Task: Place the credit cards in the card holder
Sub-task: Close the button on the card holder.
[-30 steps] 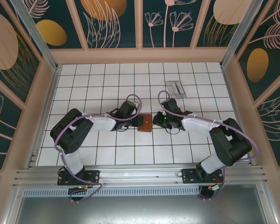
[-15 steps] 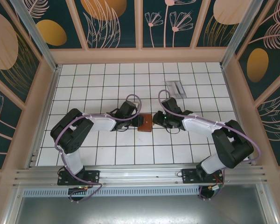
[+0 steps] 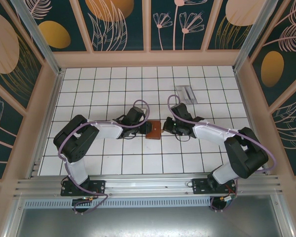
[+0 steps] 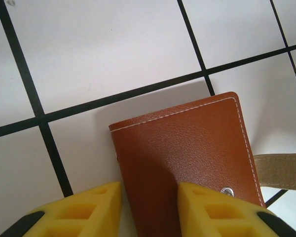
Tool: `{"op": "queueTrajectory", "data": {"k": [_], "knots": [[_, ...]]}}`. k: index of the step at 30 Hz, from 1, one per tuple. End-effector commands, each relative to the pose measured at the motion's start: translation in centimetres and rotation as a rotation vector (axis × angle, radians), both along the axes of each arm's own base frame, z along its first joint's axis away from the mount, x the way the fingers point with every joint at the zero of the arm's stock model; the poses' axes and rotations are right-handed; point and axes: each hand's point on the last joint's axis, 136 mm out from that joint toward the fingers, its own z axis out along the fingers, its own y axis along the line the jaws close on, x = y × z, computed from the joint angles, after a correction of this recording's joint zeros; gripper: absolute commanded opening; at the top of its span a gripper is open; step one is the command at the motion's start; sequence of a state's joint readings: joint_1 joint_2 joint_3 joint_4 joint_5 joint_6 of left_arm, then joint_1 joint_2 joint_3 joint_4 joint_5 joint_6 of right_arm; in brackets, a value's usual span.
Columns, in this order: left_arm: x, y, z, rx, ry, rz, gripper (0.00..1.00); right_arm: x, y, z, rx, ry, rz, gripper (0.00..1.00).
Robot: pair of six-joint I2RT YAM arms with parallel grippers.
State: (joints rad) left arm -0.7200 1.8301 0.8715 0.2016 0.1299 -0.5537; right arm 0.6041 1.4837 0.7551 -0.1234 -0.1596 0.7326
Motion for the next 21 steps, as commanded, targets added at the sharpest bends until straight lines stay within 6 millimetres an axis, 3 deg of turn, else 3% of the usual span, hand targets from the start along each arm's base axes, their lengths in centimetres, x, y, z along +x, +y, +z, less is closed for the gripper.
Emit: {"op": "queueTrajectory", "data": {"k": [1,3,6,11,21], "knots": [[-1.8,2.2,-3.5,0.108,0.087,0.02,0.36,0.4,0.8,1.6,0.04,-0.05,0.018,0.07],[-1.8,2.2,-3.4,0.098,0.082,0.022,0.36,0.5,0.9,1.8,0.042,-0.054,0.021,0.15],[-1.8,2.1,-3.5,0.109,0.089,0.018,0.35,0.6,0.6,1.9,0.028,-0.057,0.013,0.16],[-2.0,2.1,-3.6,0.095,0.092,0.021,0.35,0.4,0.9,1.8,0.042,-0.049,0.021,0.0],[-2.4,1.6,-3.4,0.058,0.115,0.019,0.35,0.1,3.2,0.1,0.074,-0.002,0.072,0.0]]}}
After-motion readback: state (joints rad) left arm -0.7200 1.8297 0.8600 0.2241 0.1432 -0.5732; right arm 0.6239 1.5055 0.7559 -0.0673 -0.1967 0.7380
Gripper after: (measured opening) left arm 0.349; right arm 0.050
